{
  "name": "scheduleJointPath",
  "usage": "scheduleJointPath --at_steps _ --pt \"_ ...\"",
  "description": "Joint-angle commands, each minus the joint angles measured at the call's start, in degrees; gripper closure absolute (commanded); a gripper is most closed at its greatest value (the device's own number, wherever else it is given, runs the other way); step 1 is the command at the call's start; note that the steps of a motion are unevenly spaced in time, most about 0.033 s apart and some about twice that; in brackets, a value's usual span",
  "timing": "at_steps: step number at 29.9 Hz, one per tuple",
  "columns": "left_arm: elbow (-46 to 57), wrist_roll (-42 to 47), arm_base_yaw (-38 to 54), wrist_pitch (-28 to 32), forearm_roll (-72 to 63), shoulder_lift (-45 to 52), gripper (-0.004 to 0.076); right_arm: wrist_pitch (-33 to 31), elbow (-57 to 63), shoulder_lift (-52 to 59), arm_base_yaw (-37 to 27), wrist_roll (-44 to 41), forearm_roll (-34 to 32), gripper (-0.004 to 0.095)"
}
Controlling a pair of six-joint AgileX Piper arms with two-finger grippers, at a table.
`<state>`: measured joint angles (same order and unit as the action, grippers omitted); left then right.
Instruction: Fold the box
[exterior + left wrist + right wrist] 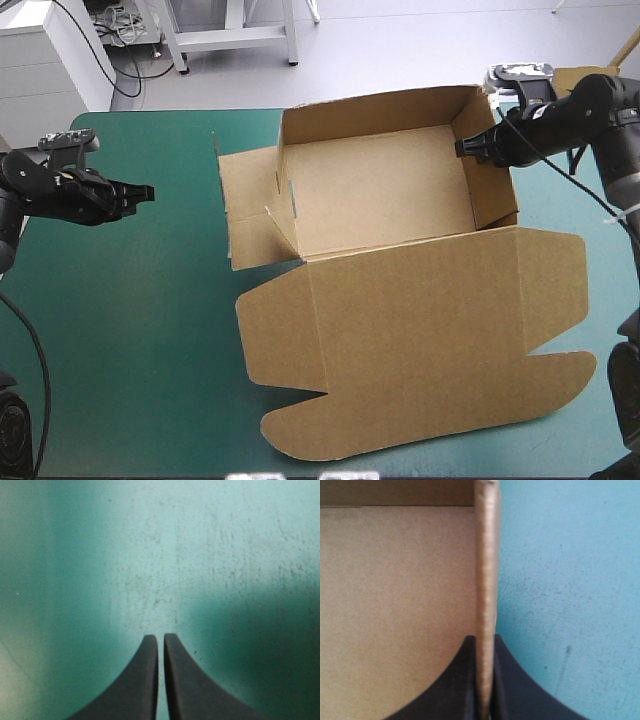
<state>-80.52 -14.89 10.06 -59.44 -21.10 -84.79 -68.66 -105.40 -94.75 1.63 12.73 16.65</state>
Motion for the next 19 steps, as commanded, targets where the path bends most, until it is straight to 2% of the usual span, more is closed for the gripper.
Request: scheduleJointPath --at_steps 1,5,6,9,19 --pt "-1.68 -3.75 0.02 0.99 -5.43 2.03 0.0611 1.71 -1.57 5.51 -0.75 -0.55 2.86 0.0929" --pt "-1.68 -6.17 0.02 -0.46 -8.8 2.03 0.0365 1.71 -1.57 7.05 -0.75 -0.55 3.4 0.0929" --pt "-1.68 -6.17 0.02 -0.99 -9.74 2.03 0.0279 1.71 -1.57 7.19 -0.75 -0.55 3.88 0.0929" --pt "-1.68 -6.17 0.02 -2.04 -13.34 2.03 0.0152 1.71 -1.57 7.19 -0.75 -0.55 5.68 0.093" --pt "-1.68 -9.1 0.02 -7.4 -29.58 2.03 0.0159 2.17 -1.57 5.7 -0.61 -0.31 10.09 0.0929"
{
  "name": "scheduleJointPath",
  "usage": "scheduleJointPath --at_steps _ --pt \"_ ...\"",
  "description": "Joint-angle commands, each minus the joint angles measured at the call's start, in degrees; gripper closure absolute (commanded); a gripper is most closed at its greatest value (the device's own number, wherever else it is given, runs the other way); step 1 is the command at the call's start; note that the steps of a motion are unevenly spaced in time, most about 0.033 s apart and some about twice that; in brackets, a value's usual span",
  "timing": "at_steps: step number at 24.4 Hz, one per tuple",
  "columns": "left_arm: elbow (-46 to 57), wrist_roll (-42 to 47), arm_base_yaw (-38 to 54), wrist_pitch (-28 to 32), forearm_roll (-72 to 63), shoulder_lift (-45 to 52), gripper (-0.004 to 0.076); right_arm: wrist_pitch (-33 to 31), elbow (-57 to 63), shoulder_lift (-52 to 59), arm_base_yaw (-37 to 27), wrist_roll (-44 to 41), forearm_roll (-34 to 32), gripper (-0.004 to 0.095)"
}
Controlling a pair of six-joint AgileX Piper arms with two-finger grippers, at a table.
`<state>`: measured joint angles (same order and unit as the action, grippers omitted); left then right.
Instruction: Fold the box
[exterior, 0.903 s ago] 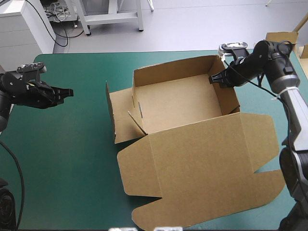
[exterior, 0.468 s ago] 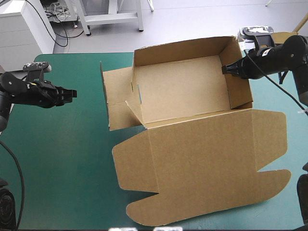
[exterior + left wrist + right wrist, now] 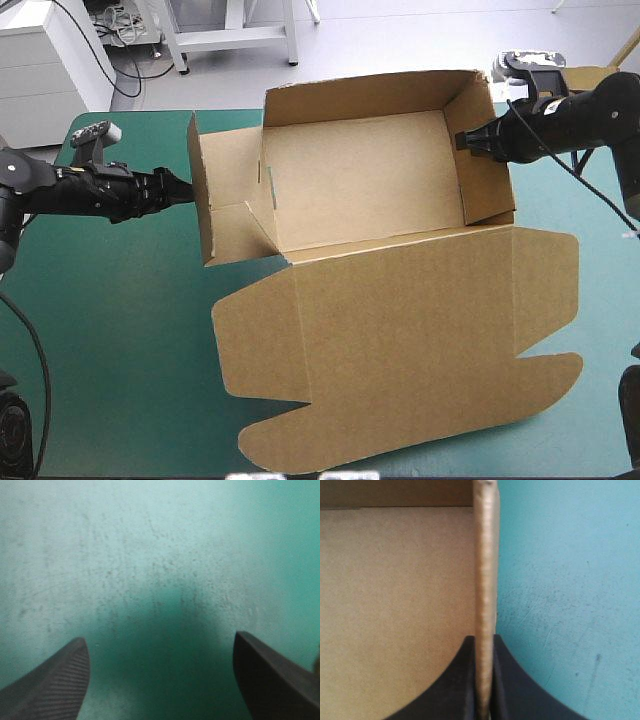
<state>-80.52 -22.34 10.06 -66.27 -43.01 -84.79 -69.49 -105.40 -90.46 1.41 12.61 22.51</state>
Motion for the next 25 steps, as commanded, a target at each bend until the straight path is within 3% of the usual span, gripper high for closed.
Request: scheduleJointPath --at_steps 1,10,16,21,25 --pt "-1.68 -1.81 0.02 -0.98 -8.98 2.03 0.0159 3.28 -1.57 0.84 -0.27 -0.19 4.61 0.0929" --pt "-1.68 -3.22 0.02 -6.73 -11.31 2.03 0.0159 9.49 -1.57 -5.48 4.89 -1.77 4.79 0.0928" --pt "-1.68 -3.22 0.02 -6.73 -12.09 2.25 0.0159 10.36 -1.57 -11.04 8.29 -2.81 4.52 0.0928" --pt "-1.68 -2.96 -0.1 -6.78 -12.46 3.13 0.0159 11.78 -1.57 -16.07 11.19 -4.16 9.82 0.0928" --pt "-1.68 -2.85 -0.9 -6.78 -12.46 3.13 0.0159 14.45 -1.57 -16.87 13.9 -4.16 9.58 0.0928"
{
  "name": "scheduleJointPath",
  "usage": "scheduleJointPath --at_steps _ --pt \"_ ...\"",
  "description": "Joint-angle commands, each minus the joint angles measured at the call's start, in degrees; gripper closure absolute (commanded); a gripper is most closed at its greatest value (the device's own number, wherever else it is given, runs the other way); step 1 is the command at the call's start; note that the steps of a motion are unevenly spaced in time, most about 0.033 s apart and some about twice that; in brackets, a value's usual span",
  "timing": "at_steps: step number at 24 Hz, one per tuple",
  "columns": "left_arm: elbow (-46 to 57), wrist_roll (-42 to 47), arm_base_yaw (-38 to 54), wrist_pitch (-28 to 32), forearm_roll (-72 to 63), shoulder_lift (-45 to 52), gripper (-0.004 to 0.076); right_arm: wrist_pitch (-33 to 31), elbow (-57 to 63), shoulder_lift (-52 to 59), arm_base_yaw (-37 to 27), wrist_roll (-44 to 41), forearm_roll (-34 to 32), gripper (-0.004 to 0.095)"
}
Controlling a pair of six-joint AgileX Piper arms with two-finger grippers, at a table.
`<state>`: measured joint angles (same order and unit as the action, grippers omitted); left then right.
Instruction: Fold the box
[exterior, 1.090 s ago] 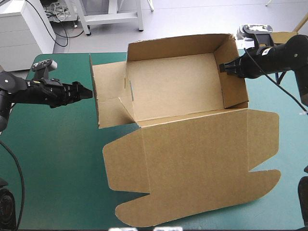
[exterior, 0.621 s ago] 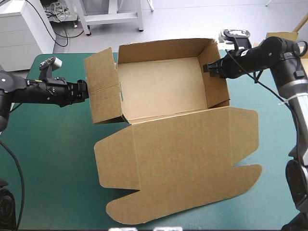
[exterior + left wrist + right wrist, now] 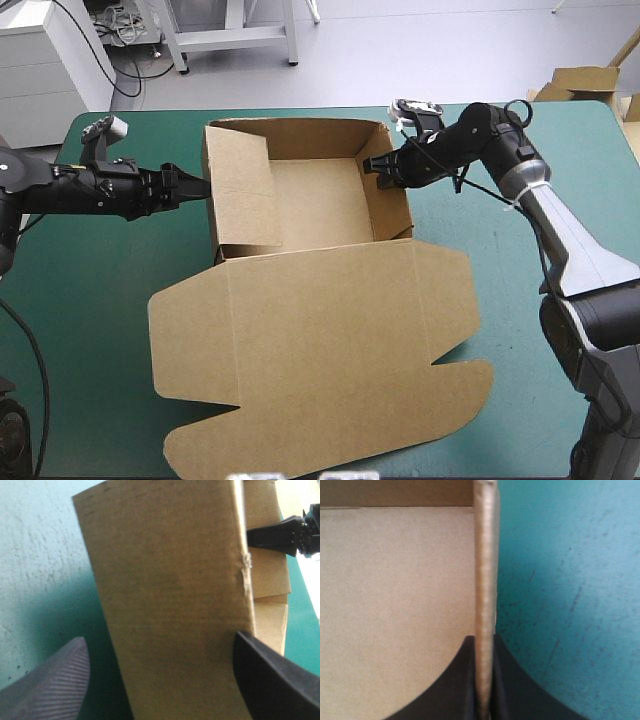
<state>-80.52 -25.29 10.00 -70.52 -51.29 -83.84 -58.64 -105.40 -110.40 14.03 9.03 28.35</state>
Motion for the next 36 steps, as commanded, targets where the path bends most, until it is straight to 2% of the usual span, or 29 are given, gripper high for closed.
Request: scheduleJointPath --at_steps 1,13,21,27,30,34,36 --pt "-1.68 0.1 -1.17 -2.53 -4.17 2.18 0.0159 4.2 -1.57 3.07 1.82 -0.95 3.34 0.0928" --pt "-1.68 0.15 -6.6 -2.53 -3.81 2.18 0.0159 4.91 -1.57 3.07 2.45 -2.28 2.51 0.0928" --pt "-1.68 0.15 -6.78 -2.53 -2.79 2.18 0.0159 3.34 -1.57 3.07 2.45 -3.99 -4.21 0.0928" --pt "-1.68 0.46 -6.78 -2.53 2.17 2.06 0.0159 2.92 -1.57 3.07 2.45 -3.65 0.55 0.0928" --pt "-1.68 3.88 -6.78 -2.53 7.89 2.06 0.0159 3.36 -1.57 3.07 4.83 -3.33 -0.08 0.0928" --pt "-1.68 9.07 -6.78 -2.27 11.56 2.06 0.016 7.63 -1.57 3.07 8.73 -4.11 -2.49 0.0928" --pt "-1.68 12.57 -6.78 -1.97 14.91 2.06 0.0195 7.91 -1.57 3.07 10.11 -4.4 -3.04 0.0927"
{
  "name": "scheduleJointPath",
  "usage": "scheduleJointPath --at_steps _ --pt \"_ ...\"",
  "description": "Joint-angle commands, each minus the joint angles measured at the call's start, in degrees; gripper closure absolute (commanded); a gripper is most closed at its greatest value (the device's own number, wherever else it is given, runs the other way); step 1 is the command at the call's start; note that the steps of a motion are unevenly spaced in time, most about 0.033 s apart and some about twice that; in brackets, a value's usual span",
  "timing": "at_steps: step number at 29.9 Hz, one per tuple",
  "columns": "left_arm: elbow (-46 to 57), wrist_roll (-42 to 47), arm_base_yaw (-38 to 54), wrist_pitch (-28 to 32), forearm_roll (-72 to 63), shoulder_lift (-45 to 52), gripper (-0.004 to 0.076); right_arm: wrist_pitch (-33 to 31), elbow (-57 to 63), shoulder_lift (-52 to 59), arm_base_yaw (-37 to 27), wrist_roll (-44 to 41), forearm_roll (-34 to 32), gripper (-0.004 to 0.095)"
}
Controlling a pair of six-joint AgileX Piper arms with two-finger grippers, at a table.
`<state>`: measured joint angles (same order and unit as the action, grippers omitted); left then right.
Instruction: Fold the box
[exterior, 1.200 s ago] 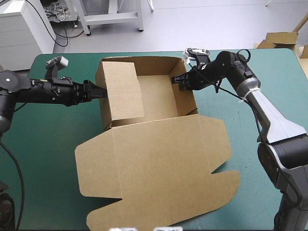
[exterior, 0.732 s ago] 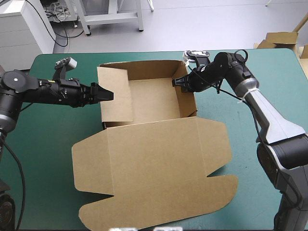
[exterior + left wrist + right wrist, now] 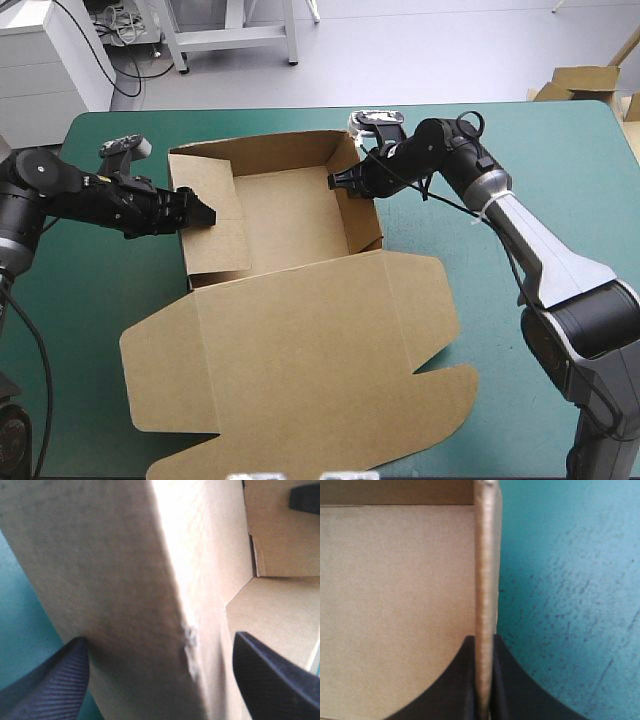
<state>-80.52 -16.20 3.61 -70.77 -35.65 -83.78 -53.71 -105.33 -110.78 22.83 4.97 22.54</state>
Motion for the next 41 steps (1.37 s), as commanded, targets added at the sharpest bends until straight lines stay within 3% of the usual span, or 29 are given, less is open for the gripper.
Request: scheduleJointPath --at_steps 1,12,20,28,35,41 --pt "-1.68 4.48 -0.48 -1.72 0.45 2.0 0.0214 3.02 -1.64 3.44 1.78 -0.33 2.77 0.0927" --pt "0.33 14.53 -1.16 -2.21 9.59 2.11 0.0426 3.85 -1.64 3.44 5.61 -2.5 0.27 0.0928" --pt "2.44 21.33 -10.73 0.9 25.38 2.11 0.0731 3.2 -1.64 3.44 5.61 -2.74 -0.93 0.0928" --pt "2.32 24.81 -14.3 6.87 24.83 1.2 0.0731 -0.91 -1.64 3.44 5.61 -2.98 -3.41 0.0928" --pt "-0.64 24.81 -14.3 6.95 24.7 -2.82 0.0731 -8.35 -1.64 3.76 5.25 -5.56 -17.33 0.0928" --pt "-9.53 24.56 -14.3 3.52 23.62 -9.34 0.0731 -13.29 -1.55 3.87 0.97 -5.45 -19.3 0.0929"
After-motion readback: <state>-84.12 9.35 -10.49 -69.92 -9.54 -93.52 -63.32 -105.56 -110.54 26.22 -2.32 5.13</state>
